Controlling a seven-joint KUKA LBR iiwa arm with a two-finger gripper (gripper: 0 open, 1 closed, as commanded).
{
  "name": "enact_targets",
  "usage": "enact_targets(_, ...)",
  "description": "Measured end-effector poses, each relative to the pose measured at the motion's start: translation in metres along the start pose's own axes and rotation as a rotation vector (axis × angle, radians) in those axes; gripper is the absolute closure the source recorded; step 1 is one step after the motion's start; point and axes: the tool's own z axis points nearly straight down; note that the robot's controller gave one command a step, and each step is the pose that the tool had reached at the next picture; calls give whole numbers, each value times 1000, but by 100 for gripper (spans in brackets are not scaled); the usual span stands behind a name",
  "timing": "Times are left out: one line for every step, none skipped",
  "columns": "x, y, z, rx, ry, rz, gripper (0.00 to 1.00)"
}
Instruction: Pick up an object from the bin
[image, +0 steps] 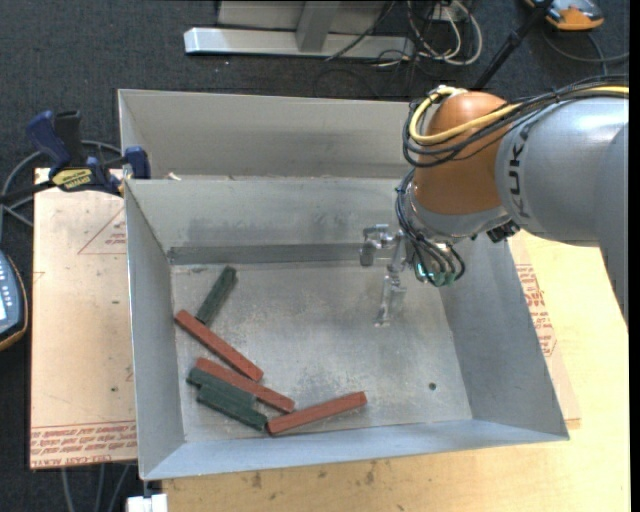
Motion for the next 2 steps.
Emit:
enact_targets(3,-10,-79,3,-14,-263,0)
enact_targets(-24,23,-88,1,-13,-319,0)
